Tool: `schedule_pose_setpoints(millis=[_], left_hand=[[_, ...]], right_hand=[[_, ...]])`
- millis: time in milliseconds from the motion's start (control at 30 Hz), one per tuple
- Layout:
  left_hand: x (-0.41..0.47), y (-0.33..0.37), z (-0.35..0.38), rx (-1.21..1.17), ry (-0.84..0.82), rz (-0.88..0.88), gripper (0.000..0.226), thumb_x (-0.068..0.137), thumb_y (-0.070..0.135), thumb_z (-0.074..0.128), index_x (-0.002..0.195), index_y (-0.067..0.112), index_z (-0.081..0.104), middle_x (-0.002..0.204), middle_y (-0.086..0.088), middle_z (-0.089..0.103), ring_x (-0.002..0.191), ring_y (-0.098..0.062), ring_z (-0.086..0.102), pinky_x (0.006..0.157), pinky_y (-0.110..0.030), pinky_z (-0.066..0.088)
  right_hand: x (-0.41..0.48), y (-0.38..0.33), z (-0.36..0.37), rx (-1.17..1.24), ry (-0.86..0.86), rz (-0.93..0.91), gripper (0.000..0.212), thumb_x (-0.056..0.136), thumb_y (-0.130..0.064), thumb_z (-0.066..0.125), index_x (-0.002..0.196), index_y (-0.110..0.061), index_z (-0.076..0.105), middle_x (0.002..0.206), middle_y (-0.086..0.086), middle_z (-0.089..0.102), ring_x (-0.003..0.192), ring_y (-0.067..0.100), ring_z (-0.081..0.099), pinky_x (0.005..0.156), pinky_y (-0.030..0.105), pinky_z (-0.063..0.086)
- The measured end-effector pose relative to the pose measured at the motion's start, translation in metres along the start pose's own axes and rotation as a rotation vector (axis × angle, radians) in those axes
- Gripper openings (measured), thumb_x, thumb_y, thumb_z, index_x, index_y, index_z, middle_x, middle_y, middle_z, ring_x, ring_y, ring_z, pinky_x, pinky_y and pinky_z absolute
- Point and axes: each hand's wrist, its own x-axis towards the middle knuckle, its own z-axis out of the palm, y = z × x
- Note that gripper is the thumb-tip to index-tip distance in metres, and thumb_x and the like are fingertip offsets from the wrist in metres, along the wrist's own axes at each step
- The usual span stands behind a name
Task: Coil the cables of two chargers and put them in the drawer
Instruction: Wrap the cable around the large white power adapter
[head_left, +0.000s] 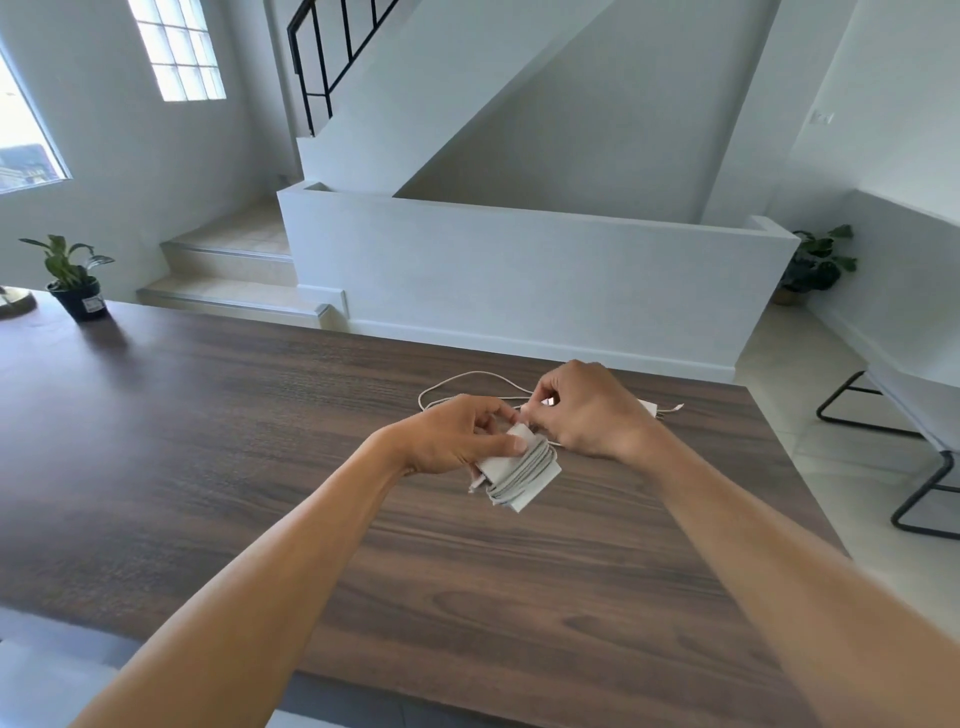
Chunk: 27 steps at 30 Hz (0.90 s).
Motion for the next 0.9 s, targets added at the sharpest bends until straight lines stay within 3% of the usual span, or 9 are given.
schedule_pose_setpoints(millis=[100,167,300,400,600,800,900], left_hand=[[0.002,0.002,0.003,0.093,0.131,0.094,0.025,0.088,0.028,0.068,0.111,0.017,0.067,0.073,0.002,0.057,0.06,-0.006,0.056,0.057,-0.021,0.045],[0.003,0.0,0.005,0.132,0.196,0.114,0.024,0.087,0.029,0.07,0.11,0.021,0.066,0.072,0.003,0.056,0.055,-0.006,0.055,0.053,-0.021,0.044],[0.006,-0.008,0.003,0.149,0.22,0.073,0.04,0.083,0.027,0.073,0.119,0.022,0.056,0.081,-0.002,0.054,0.065,-0.016,0.06,0.055,-0.032,0.055],[0.006,-0.009,0.006,0.092,0.187,0.077,0.036,0.085,0.018,0.072,0.116,0.013,0.055,0.084,-0.005,0.053,0.064,-0.013,0.057,0.053,-0.027,0.05],[0.009,-0.006,0.006,0.025,0.195,0.096,0.028,0.089,0.016,0.068,0.115,0.008,0.064,0.076,0.003,0.053,0.055,0.0,0.052,0.053,-0.019,0.045],[0.009,-0.011,0.009,-0.114,0.151,0.098,0.028,0.089,0.013,0.066,0.116,0.009,0.063,0.079,0.003,0.059,0.072,-0.013,0.061,0.062,-0.027,0.052],[0.009,-0.012,0.009,-0.288,0.185,0.127,0.027,0.091,0.012,0.062,0.118,0.005,0.061,0.096,-0.008,0.066,0.081,-0.017,0.066,0.067,-0.03,0.056]], right_hand=[[-0.016,-0.003,0.021,0.061,0.202,-0.001,0.015,0.09,-0.024,0.058,0.082,-0.017,0.069,0.071,-0.004,0.065,0.065,0.015,0.057,0.059,0.025,0.038],[-0.022,0.001,0.032,0.178,0.249,0.002,0.015,0.091,-0.023,0.056,0.084,-0.018,0.069,0.072,-0.005,0.067,0.068,0.013,0.061,0.061,0.027,0.043],[-0.015,0.01,0.03,0.219,0.199,0.0,0.014,0.092,-0.021,0.058,0.086,-0.019,0.071,0.068,-0.008,0.067,0.069,0.012,0.065,0.067,0.027,0.05],[0.002,0.021,0.02,0.179,0.182,0.064,0.018,0.092,-0.023,0.057,0.086,-0.016,0.072,0.078,-0.005,0.07,0.076,0.012,0.063,0.069,0.023,0.044],[0.016,0.035,0.015,0.188,0.145,0.126,0.018,0.092,-0.024,0.056,0.078,-0.019,0.068,0.061,-0.011,0.058,0.067,0.012,0.058,0.067,0.022,0.04],[0.025,0.041,0.015,0.111,0.099,0.163,0.022,0.09,-0.021,0.052,0.081,-0.012,0.07,0.081,0.004,0.072,0.08,0.022,0.069,0.079,0.033,0.055],[0.019,0.063,0.018,0.096,-0.006,0.206,0.027,0.092,-0.017,0.046,0.077,-0.011,0.068,0.076,0.008,0.074,0.069,0.017,0.066,0.067,0.029,0.05]])
